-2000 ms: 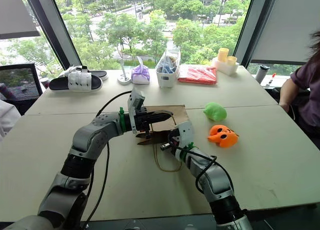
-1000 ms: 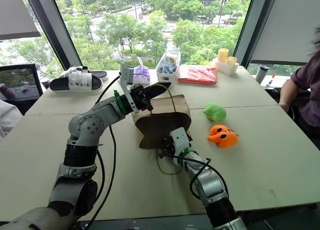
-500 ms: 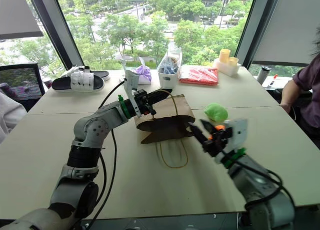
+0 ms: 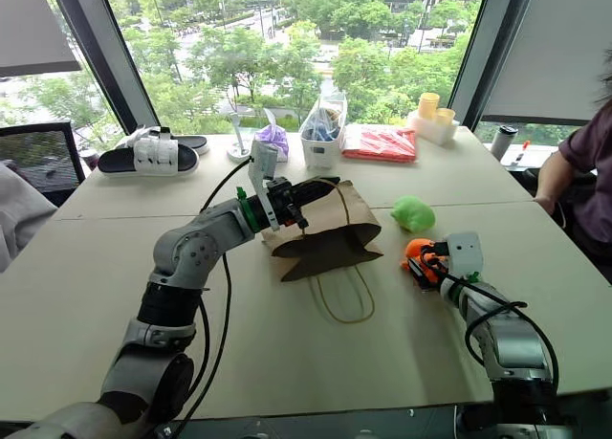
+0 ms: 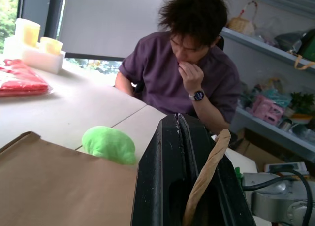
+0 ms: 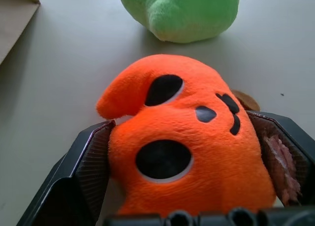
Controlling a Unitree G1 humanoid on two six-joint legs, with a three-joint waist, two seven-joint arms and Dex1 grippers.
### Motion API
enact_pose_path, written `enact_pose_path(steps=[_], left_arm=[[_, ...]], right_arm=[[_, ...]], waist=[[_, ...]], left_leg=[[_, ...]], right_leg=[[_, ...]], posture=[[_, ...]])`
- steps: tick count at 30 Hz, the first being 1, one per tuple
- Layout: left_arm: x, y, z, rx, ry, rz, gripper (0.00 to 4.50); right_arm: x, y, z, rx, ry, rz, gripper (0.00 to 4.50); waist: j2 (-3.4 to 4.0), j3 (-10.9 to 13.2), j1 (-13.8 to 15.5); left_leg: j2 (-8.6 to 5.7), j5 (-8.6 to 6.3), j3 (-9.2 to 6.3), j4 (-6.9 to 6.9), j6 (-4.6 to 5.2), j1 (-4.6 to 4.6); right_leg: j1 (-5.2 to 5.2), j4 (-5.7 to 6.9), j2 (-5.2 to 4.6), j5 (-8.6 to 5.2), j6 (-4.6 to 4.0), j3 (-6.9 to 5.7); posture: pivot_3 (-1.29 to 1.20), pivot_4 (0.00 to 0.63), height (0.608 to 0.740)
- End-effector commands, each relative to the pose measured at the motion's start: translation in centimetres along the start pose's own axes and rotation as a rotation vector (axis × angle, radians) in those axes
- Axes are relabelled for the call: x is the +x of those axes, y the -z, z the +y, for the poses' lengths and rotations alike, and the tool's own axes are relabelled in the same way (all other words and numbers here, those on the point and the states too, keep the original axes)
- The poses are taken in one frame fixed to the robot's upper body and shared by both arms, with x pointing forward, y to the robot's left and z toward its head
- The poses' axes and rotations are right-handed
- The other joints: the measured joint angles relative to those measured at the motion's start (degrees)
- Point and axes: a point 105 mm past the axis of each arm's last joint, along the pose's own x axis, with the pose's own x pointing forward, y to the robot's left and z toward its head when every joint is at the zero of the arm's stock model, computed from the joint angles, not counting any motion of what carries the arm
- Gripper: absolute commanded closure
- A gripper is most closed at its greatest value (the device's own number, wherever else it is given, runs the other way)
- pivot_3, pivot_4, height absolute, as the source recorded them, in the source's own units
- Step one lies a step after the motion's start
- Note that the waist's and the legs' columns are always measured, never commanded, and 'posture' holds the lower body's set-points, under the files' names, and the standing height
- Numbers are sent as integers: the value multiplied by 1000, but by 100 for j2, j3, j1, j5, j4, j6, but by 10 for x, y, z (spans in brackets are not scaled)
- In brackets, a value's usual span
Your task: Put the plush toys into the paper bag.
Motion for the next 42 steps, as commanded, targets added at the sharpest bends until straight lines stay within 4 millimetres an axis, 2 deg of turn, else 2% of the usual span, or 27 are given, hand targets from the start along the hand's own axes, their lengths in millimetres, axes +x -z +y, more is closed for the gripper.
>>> enact_pose_path(steps=[1,5,7,9,10,12,14,16,20,23,26,31,32,35,37,42], left_arm=[[0,-17,-9,62,23,-54,4500],[-2,-19,-8,66,13,-60,4500],[-2,-19,-8,65,13,-61,4500],[0,-21,-8,53,16,-72,4500],[0,-21,-8,50,16,-75,4500],[1,-27,-4,22,4,-95,4500],[3,-32,-3,1,10,-108,4500],[4,-33,-4,-6,30,-106,4500],[7,-32,-4,-17,55,-93,4500],[10,-32,-5,-35,62,-95,4500],[16,-34,-11,-97,86,-110,4500],[16,-30,-22,-91,115,-96,4500],[16,-31,-22,-91,113,-98,4500],[15,-35,-25,-99,117,-116,4500],[13,-36,-27,-102,117,-122,4500],[8,-39,-21,-103,72,-140,4500]], right_arm=[[1,7,-2,-24,4,14,1387],[1,7,-2,-56,-13,12,3317],[-1,6,-4,-67,-8,11,4101],[-12,-10,-8,-47,-8,-59,4298],[-15,-14,-9,-42,-9,-78,4298],[-35,-44,7,1,-114,-187,4298],[-64,-67,35,58,-301,-260,4298],[-89,-71,64,92,-492,-244,4298],[-104,-70,88,96,-613,-185,4298],[-97,-72,97,92,-616,-170,4298],[-78,-77,112,105,-634,-189,4298],[-36,-80,139,37,-645,-165,4298],[-31,-78,142,12,-645,-152,4298],[-5,-82,147,-37,-592,-143,4298],[3,-82,150,-71,-580,-139,4298],[6,-88,161,-104,-621,-171,1851]], waist=[[0,0,3],[0,0,-2],[0,0,-4],[1,-1,18],[1,-1,24],[6,0,34],[8,2,21],[7,1,-10],[5,0,-9],[4,0,2],[3,1,-17],[5,0,-31],[6,0,-27],[5,0,-22],[5,0,-15],[5,0,-22]], left_leg=[[0,0,0,2,0,-1],[0,0,-1,5,0,4],[0,0,-2,4,0,5],[0,0,-2,4,0,5],[-1,0,-6,3,0,3],[-1,0,-9,1,0,-4],[-1,0,-10,0,0,-11],[1,0,-14,0,0,-15],[2,-23,-14,3,40,3],[1,-23,-13,6,40,2],[1,-23,-12,6,40,1],[2,-15,-8,1,27,1],[2,1,-9,0,-2,-2],[1,3,-10,-2,-5,-10],[0,3,-10,0,-6,-13],[0,3,-12,-2,-6,-13]], right_leg=[[1,-1,0,0,0,0],[9,-1,0,0,1,-1],[10,-1,0,0,1,-2],[10,-1,0,0,1,-2],[10,-1,0,0,1,-2],[4,-3,0,-1,2,-3],[-5,-2,0,-1,2,-2],[-9,-3,2,-1,2,-3],[12,-4,4,-1,3,-5],[12,-4,4,-1,2,-5],[9,-3,4,-1,2,-5],[-1,3,4,-1,2,-2],[-7,4,4,-1,2,-3],[-13,3,4,0,2,-3],[-15,3,3,0,1,-2],[-16,3,2,0,1,-3]], posture=[[0,150,740],[0,150,740],[0,150,740],[0,150,740],[0,150,740],[0,150,740],[0,150,740],[0,150,740],[0,150,740],[0,150,740],[0,150,740],[0,150,740],[0,150,740],[0,150,740],[0,150,740],[0,150,740]])
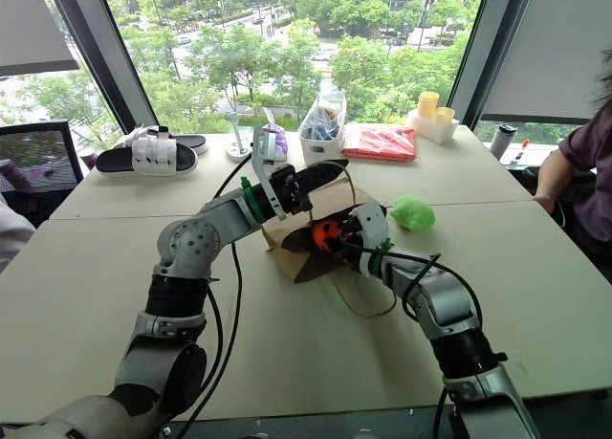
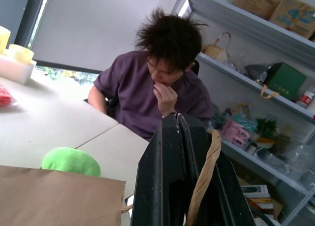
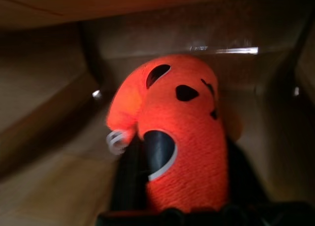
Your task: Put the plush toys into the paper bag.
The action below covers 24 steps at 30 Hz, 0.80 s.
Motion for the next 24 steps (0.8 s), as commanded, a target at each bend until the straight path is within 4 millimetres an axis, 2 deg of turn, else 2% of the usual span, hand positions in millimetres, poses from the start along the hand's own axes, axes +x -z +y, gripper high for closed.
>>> enact_pose_path(steps=[1,3,4,7,11,14,17,19,21,24], left_arm=[[-5,-15,-2,30,-17,-58,4500],[-6,-17,3,26,-42,-70,4500],[-5,-18,5,26,-53,-74,4500],[-4,-20,11,33,-83,-81,4500],[-5,-20,17,34,-100,-79,4500],[-5,-20,19,30,-101,-77,4500],[-5,-19,20,30,-100,-73,4500],[-4,-19,20,30,-98,-71,4500],[-4,-18,19,32,-96,-69,4500],[-5,-16,18,34,-95,-67,4500]], right_arm=[[0,-17,8,-60,-38,-61,1353],[-3,-18,5,-97,-15,-57,316],[-5,-20,5,-102,-17,-61,55],[-24,-28,9,-91,-52,-87,55],[-64,-43,14,-16,-119,-181,55],[-96,-56,8,98,-136,-279,55],[-116,-61,-27,188,1,-370,55],[-120,-62,-54,202,132,-418,55],[-113,-60,-80,191,272,-415,55],[-84,-41,-112,105,455,-266,55]], waist=[[0,0,-5],[0,0,-4],[0,0,-3],[0,0,16],[0,0,30],[0,0,26],[0,0,8],[0,0,8],[0,0,-15],[3,-2,-31]], left_leg=[[0,0,0,0,0,0],[0,0,0,0,0,0],[0,0,0,0,-1,0],[0,0,-1,2,-1,0],[-2,0,-5,1,0,-3],[-2,-1,-8,1,2,-3],[-1,-19,-6,3,33,3],[-1,-21,-3,3,37,10],[-1,-21,2,4,37,11],[1,-20,16,3,35,17]], right_leg=[[0,0,0,0,0,0],[0,0,0,0,0,0],[0,0,0,0,0,0],[1,0,0,0,0,0],[3,-3,-1,0,0,-1],[5,-6,-1,0,0,-2],[9,-2,0,0,0,0],[13,1,0,1,-1,0],[12,3,1,1,-2,1],[6,13,0,2,-2,10]], posture=[[0,150,740],[0,150,740],[0,150,740],[0,150,740],[0,150,740],[0,150,740],[0,150,740],[0,150,740],[0,150,740],[0,150,740]])
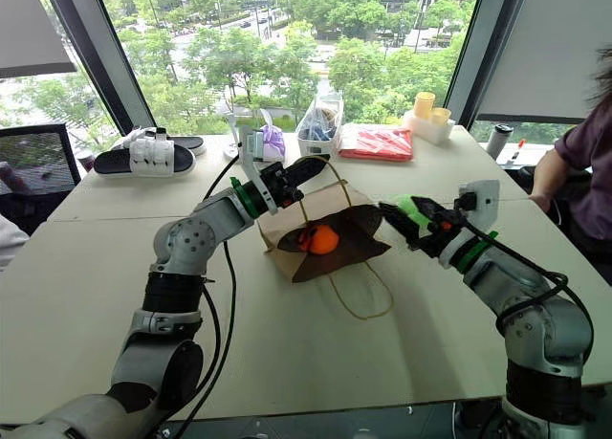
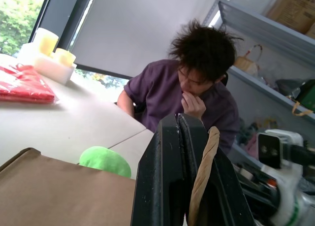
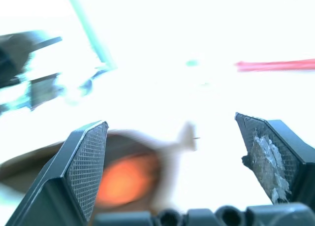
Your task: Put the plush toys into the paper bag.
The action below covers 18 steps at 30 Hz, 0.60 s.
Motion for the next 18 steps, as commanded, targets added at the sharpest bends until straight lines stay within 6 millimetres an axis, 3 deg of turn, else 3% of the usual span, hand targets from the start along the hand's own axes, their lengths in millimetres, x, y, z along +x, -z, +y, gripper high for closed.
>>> enact_pose_path(steps=[1,6,10,13,18], left_arm=[[2,-11,-11,46,38,-33,4500],[0,-11,-11,50,22,-40,4500],[-7,-12,-9,71,-10,-51,4500],[-11,-15,-7,76,-31,-65,4500],[-13,-14,-5,67,-46,-76,4500]], right_arm=[[31,16,-22,-165,158,76,55],[70,43,-46,-294,302,206,55],[79,84,-61,-387,357,420,55],[79,91,-64,-411,357,450,894],[77,91,-70,-388,380,431,3212]], waist=[[1,-1,-7],[2,0,-13],[1,-1,2],[1,-1,9],[0,-2,13]], left_leg=[[0,4,3,-2,-6,0],[2,23,13,-6,-40,-9],[2,23,25,-11,-40,-15],[1,23,24,-17,-40,-16],[-1,23,22,-6,-40,-14]], right_leg=[[-3,3,0,0,0,2],[-18,6,-2,0,-1,7],[-30,3,-7,1,-2,13],[-29,-1,-7,1,-2,13],[-12,-14,-8,1,-1,11]], posture=[[0,150,740],[0,150,740],[0,150,740],[0,150,740],[0,150,740]])
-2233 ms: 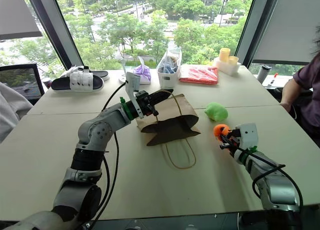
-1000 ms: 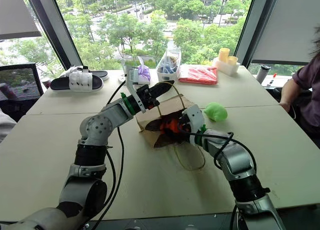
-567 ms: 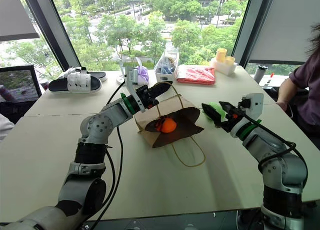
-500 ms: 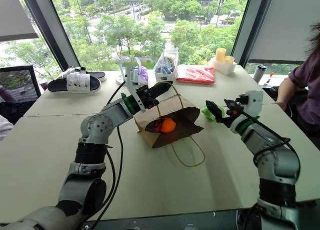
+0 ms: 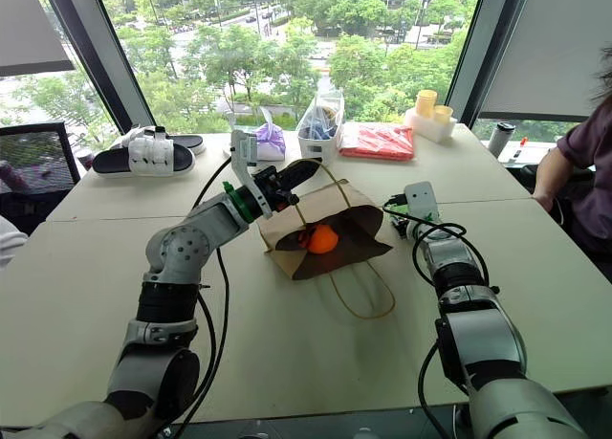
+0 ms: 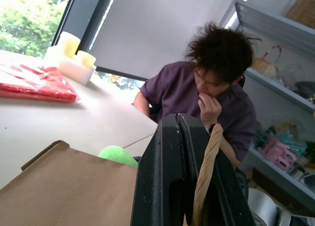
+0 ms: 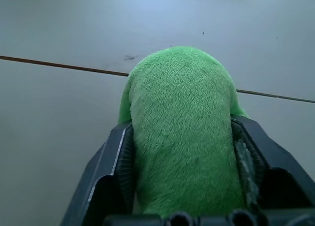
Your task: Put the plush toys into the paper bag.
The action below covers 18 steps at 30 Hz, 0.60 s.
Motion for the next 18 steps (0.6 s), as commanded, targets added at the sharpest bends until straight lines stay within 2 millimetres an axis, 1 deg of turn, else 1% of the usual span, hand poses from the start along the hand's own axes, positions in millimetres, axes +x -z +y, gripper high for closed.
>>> enact_pose_path(steps=[1,3,5,7,8,10,11,12,13,15,16,18], left_arm=[[0,-13,-9,23,23,-58,4500],[1,-12,-10,17,23,-59,4500],[2,-12,-10,11,27,-56,4500],[4,-13,-10,14,31,-52,4500],[4,-15,-9,9,33,-55,4500],[5,-18,-8,0,34,-59,4500],[6,-20,-6,-5,35,-60,4500],[8,-21,-5,-11,37,-60,4500],[9,-21,-4,-15,39,-60,4500],[12,-22,-3,-21,48,-57,4500],[14,-22,-3,-26,56,-56,4500],[16,-23,-3,-44,70,-56,4500]], right_arm=[[-1,7,-8,12,29,17,3631],[-1,6,-9,22,30,5,4421],[-3,-3,-14,53,14,-42,4466],[-11,-21,-24,108,-5,-127,4466],[-20,-32,-32,88,-6,-180,4466],[-35,-44,-40,51,-7,-236,4466],[-51,-52,-42,50,-26,-275,4466],[-74,-59,-42,39,-67,-312,4466],[-92,-63,-39,23,-104,-332,4466],[-126,-65,-28,9,-199,-337,4466],[-145,-64,-20,0,-264,-333,4466],[-182,-56,7,-34,-447,-300,4466]], waist=[[0,0,7],[0,0,7],[0,0,6],[0,0,14],[0,0,15],[1,1,32],[1,1,36],[2,0,16],[4,0,22],[4,0,19],[5,-1,28],[5,-1,23]], left_leg=[[0,0,-1,3,0,2],[-1,0,-2,7,0,6],[-1,0,-2,7,0,7],[-1,0,-2,6,0,6],[-1,0,-4,6,0,4],[-4,0,-17,6,0,-7],[-5,0,-18,5,1,-11],[-6,-1,-21,2,1,-15],[-5,-2,-21,1,2,-15],[-4,-3,-25,-4,3,-16],[-4,-3,-22,-6,3,-17],[0,-5,-22,-6,7,-10]], right_leg=[[6,0,0,0,0,-1],[12,0,1,2,2,-1],[13,0,1,3,4,-1],[11,0,1,3,4,-1],[10,-1,1,3,5,-2],[3,0,1,4,6,-4],[-2,-1,0,4,7,-3],[-6,-1,0,5,8,-4],[-11,0,0,5,9,-5],[-14,1,1,5,10,-8],[-15,-1,1,5,10,-8],[-8,-5,4,4,11,-11]], posture=[[0,150,740],[0,150,740],[0,150,740],[0,150,740],[0,150,740],[0,150,740],[0,150,740],[0,150,740],[0,150,740],[0,150,740],[0,150,740],[0,150,740]])
